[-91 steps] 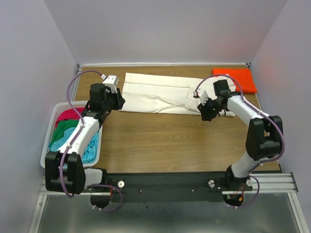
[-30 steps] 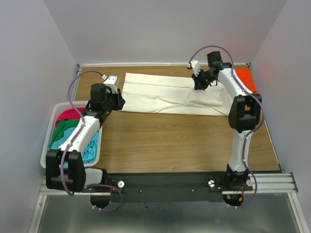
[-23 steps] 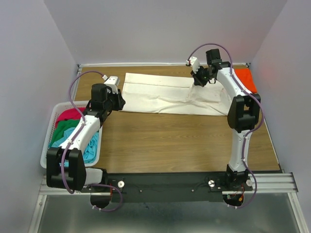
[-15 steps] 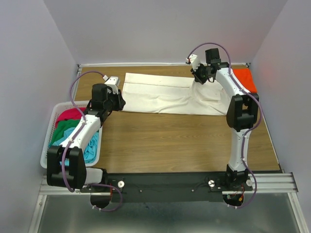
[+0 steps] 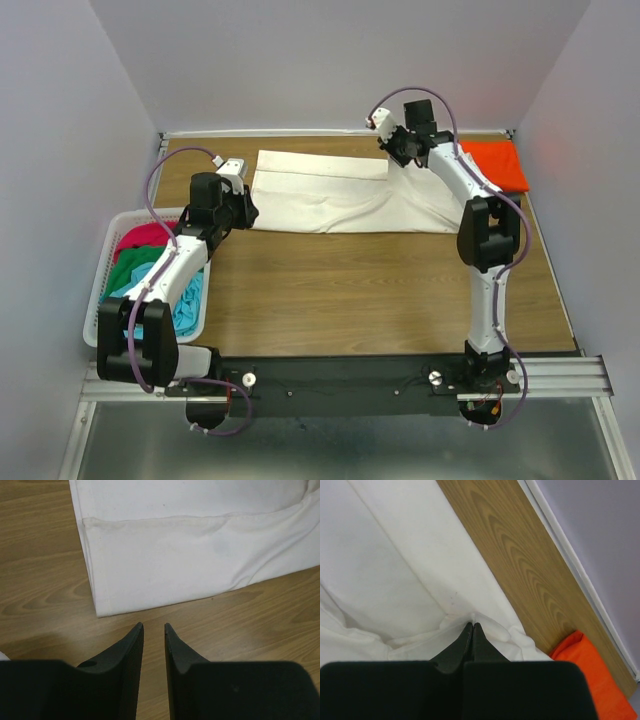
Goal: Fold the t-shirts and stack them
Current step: Fold the tshirt
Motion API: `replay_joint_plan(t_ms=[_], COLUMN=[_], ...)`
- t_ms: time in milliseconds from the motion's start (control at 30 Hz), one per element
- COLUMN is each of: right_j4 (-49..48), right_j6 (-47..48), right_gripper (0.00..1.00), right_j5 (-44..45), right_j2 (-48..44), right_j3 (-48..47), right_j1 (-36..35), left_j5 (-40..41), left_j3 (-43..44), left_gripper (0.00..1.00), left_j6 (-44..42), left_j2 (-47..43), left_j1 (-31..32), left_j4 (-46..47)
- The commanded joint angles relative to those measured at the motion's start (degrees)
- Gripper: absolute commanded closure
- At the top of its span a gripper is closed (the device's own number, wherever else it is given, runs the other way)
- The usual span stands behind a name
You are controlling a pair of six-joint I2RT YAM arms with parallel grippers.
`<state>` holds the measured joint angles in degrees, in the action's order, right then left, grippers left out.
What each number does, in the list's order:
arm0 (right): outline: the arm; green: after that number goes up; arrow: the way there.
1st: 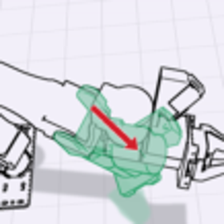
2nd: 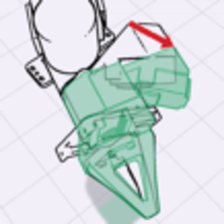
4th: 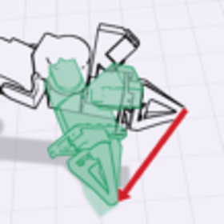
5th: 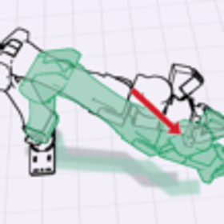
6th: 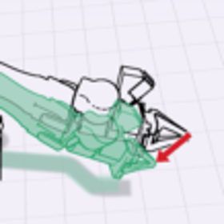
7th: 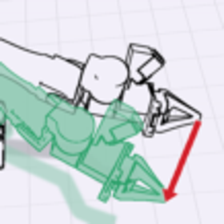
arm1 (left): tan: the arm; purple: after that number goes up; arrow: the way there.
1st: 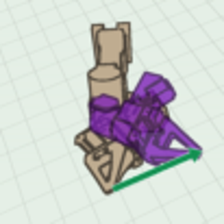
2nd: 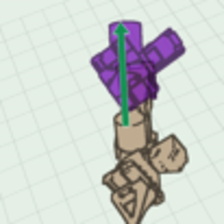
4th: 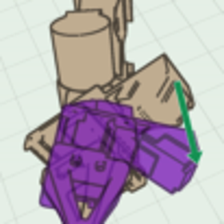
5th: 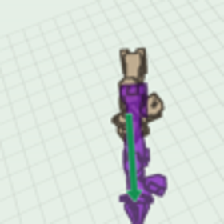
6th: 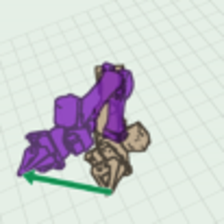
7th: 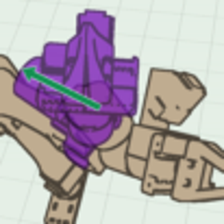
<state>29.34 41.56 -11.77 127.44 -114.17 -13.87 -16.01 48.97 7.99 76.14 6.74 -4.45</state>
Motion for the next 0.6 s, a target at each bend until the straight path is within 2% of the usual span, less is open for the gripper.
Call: replay_joint_plan(t_ms=[0,133,233,333,367,433,467,500,567], right_j4=[-3.41,-4.38,-5.26,-7.88,-9.03,-12.1,-12.55,-12.64,-12.47], right_j6=[-0.6,-1.04,-1.92,-5.34,-8.31,-11.92,-12.9,-13.69,-15.19], right_gripper=[0.99,0.99,0.86,0.78,0.63,0.45,0.31,0.25,0.22], right_j5=[4.73,7.63,9.83,15.45,17.29,21.25,21.61,20.31,15.93], right_j2=[2.99,5.54,6.51,7.39,7.04,5.99,5.29,3.19,0.28], right_j3=[-0.7,-1.14,-1.05,-1.84,-1.93,-1.67,-1.41,-1.06,2.18], right_j1=[-1.25,-1.69,-1.6,-1.69,-1.69,-1.6,-1.6,-1.51,-0.9], left_j5=[1.07,1.07,0.89,0.81,0.89,0.89,0.98,1.15,1.24], left_j3=[1.48,1.48,1.57,1.74,1.74,1.66,1.57,1.57,1.57], left_gripper=[0.69,0.69,0.69,0.69,0.69,0.69,0.69,0.69,0.69], left_j6=[-0.87,-0.87,-0.96,-0.96,-0.96,-0.96,-0.96,-0.96,-0.96], left_j2=[0.68,0.85,1.03,1.29,1.29,1.21,1.21,1.12,0.94], left_j1=[-0.24,-0.24,-0.24,-0.24,-0.24,-0.24,-0.24,-0.24,-0.24], left_j4=[-0.39,-0.39,-0.47,-0.47,-0.47,-0.47,-0.47,-0.56,-0.65])
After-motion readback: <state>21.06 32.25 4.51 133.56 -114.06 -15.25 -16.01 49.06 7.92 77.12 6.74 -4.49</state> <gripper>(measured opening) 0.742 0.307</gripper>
